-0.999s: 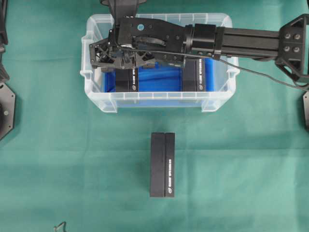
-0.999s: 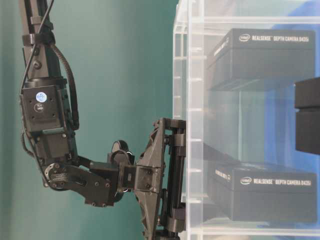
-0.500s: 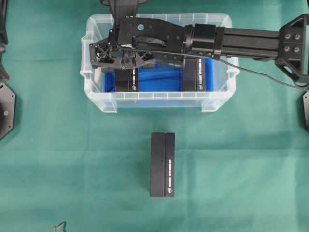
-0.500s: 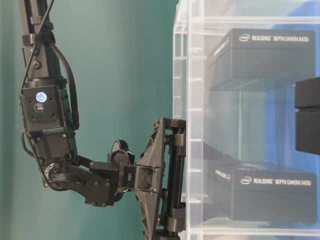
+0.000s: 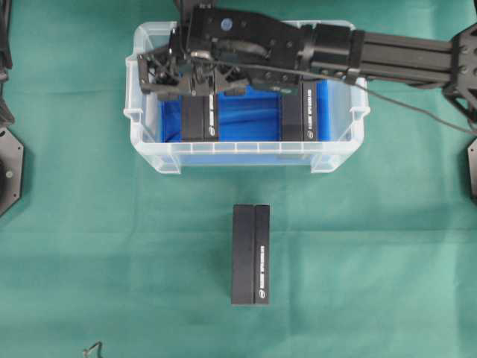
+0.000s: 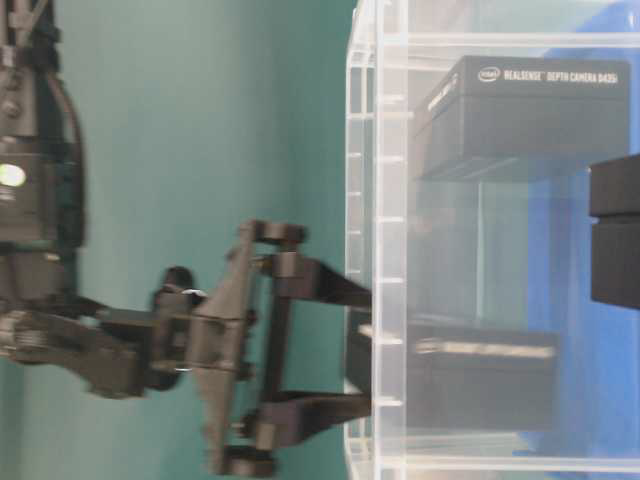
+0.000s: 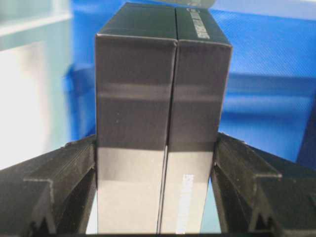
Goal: Take the box out of the case with the right arm.
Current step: 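Close the right gripper on the left box and lift it up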
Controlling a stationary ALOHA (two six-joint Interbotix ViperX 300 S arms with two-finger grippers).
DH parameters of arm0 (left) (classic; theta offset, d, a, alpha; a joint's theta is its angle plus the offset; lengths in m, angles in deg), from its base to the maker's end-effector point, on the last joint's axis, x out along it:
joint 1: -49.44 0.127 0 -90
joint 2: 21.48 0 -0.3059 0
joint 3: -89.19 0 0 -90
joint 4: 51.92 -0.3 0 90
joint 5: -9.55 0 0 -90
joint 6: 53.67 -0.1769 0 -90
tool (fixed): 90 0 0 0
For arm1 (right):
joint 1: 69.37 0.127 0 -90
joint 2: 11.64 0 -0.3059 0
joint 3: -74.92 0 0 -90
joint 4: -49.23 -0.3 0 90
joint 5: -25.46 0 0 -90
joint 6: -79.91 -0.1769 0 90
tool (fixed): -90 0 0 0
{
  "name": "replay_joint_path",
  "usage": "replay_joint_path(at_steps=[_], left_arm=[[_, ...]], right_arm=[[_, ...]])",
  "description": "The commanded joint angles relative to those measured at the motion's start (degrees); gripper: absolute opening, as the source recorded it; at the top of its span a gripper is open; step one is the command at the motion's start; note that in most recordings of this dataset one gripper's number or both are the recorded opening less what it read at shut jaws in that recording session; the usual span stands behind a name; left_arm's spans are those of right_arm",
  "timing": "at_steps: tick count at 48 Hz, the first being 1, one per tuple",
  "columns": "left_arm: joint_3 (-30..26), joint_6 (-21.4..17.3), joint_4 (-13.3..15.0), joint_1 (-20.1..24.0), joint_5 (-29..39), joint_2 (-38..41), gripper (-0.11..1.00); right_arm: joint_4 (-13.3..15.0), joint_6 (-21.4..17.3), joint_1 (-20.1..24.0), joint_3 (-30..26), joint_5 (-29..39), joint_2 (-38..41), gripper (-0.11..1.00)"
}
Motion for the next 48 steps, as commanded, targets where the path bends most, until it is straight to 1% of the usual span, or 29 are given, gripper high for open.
replay_joint_path(at_steps=[1, 9, 18, 24, 34, 48], left_arm=[[-0.7, 0.0, -0.1, 0.2, -0.3, -0.1, 0.11], [-0.7, 0.0, -0.1, 0.2, -0.3, -0.1, 0.11], [-0.7, 0.0, -0.1, 0.2, -0.3, -0.1, 0.11], [-0.7, 0.0, -0.1, 0.2, -0.3, -0.1, 0.11], [-0.7, 0.0, -0.1, 0.2, -0.4, -0.1, 0.11], [-0.7, 0.1, -0.1, 0.2, -0.3, -0.1, 0.11]], right_arm=[[1.0, 0.0, -0.1, -4.0, 1.8, -3.8, 0.72], [2.8, 0.2, -0.1, -9.6, 5.6, -3.9, 0.72], [4.0, 0.6, 0.0, -16.3, 11.7, -3.9, 0.72], [5.1, 1.1, 0.1, -19.4, 14.8, -3.9, 0.72], [5.5, 1.4, 0.0, -21.9, 16.3, -3.9, 0.72], [5.5, 1.5, 0.5, -22.3, 16.3, -3.9, 0.72]])
